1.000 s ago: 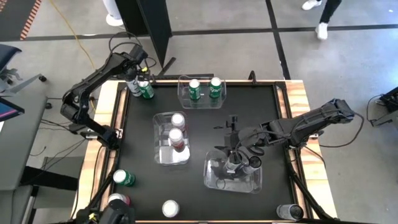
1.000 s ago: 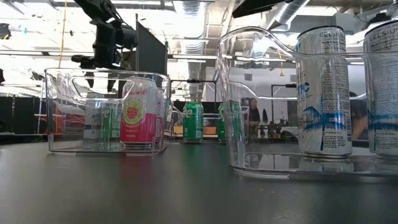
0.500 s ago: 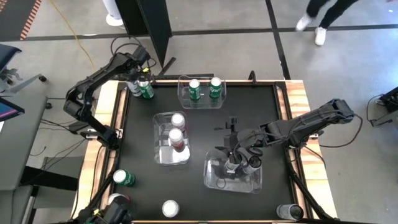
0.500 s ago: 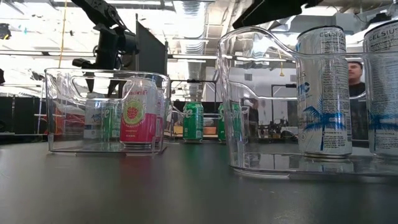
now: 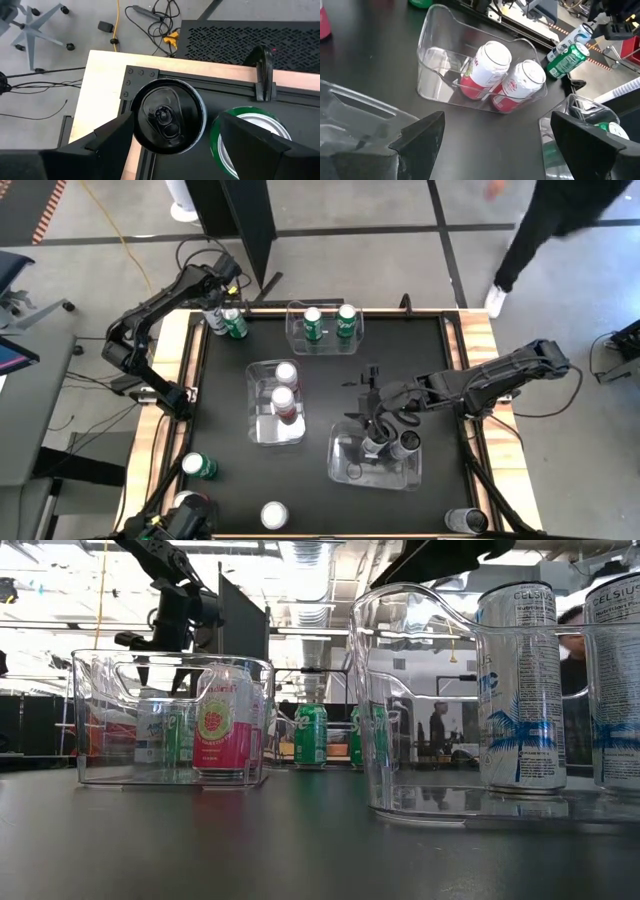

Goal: Sort soda cans
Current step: Put the white soda can into the bottom transparent bin

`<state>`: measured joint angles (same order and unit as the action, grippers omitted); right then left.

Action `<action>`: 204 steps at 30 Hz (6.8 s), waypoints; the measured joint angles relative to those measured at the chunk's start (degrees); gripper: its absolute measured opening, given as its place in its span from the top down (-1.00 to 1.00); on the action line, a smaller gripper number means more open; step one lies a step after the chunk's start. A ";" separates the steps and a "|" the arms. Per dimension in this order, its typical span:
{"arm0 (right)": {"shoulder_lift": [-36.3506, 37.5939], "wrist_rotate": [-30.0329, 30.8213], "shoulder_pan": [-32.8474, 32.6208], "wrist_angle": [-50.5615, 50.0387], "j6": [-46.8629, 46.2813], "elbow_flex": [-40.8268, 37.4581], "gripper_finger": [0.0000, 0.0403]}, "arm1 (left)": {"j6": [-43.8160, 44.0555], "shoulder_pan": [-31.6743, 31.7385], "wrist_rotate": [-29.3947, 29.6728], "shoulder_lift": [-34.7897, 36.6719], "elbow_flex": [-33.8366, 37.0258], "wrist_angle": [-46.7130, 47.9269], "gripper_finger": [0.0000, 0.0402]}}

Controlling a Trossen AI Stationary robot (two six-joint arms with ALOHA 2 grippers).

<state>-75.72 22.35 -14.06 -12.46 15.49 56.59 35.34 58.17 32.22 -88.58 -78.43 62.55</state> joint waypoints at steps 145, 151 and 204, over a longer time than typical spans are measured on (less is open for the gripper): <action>0.00 -3.17 2.64 5.22 2.60 -4.30 -0.88 | 7.05 -1.44 -3.16 -3.23 5.42 -1.30 -0.31; 0.00 -3.17 2.64 5.22 2.60 -4.30 -0.88 | 7.44 -1.92 -3.16 -3.21 5.42 0.25 -0.31; 0.00 -3.17 2.64 5.22 2.56 -4.30 -0.88 | 8.67 -8.18 -7.48 1.42 5.40 9.14 -0.30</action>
<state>-75.72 19.18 -11.42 -7.25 18.04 52.29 44.02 49.99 24.73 -87.15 -73.03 71.69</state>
